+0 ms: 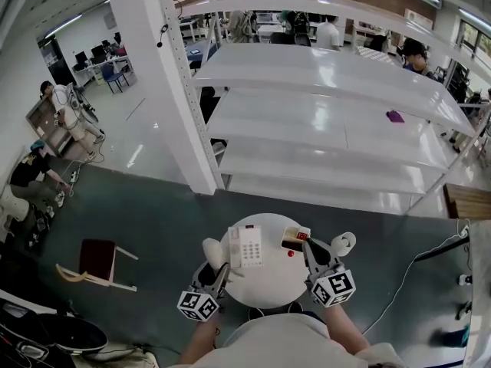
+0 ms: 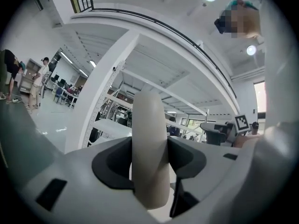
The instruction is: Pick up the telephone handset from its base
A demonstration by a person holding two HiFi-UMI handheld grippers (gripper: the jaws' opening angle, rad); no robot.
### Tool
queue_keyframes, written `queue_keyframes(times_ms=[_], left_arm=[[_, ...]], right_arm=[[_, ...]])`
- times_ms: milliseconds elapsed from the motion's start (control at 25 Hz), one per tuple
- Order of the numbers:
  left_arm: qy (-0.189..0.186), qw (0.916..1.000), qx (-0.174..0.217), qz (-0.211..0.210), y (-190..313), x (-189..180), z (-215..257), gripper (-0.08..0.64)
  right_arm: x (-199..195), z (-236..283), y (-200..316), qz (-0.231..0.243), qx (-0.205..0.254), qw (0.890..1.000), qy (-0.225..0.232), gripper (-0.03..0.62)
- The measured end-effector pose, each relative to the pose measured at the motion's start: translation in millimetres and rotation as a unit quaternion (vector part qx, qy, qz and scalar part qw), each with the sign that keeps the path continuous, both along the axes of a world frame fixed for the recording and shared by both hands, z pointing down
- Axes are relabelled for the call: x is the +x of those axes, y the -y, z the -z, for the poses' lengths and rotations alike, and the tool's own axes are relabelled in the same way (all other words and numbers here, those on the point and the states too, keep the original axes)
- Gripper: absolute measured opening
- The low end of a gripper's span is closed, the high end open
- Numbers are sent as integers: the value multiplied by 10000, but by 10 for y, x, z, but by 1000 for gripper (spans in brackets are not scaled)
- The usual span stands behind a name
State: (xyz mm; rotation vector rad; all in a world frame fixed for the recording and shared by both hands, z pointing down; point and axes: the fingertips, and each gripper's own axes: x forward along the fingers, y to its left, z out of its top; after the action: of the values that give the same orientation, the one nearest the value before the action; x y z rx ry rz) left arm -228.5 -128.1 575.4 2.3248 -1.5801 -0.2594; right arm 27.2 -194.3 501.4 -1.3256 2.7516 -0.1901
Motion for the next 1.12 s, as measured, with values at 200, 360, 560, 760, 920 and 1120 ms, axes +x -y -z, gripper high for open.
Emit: queue_keyframes(times_ms=[200, 360, 560, 760, 920, 1120], left_arm=[[-90, 9989, 375, -255, -32, -43, 265, 222], [-129, 9960, 697, -549, -80, -6, 479, 222], [-163, 9904, 1044, -894, -122, 71, 711, 222], [-80, 9868, 1190, -1094, -117, 133, 785, 222], [7, 9849, 1200, -1247, -158, 183, 779, 222], [-27, 9844, 1180, -1304, -180, 209, 788, 222]], right_arm=[[-79, 10, 41, -71, -46, 10000, 6, 9], [-119, 58, 37, -72, 37, 10000, -22, 9], [-172, 90, 40, -85, 103, 9998, -158, 8], [-219, 107, 52, -149, 150, 9993, -317, 8], [-239, 99, 38, -202, 147, 9992, -309, 8], [-246, 98, 29, -205, 139, 9992, -305, 8]])
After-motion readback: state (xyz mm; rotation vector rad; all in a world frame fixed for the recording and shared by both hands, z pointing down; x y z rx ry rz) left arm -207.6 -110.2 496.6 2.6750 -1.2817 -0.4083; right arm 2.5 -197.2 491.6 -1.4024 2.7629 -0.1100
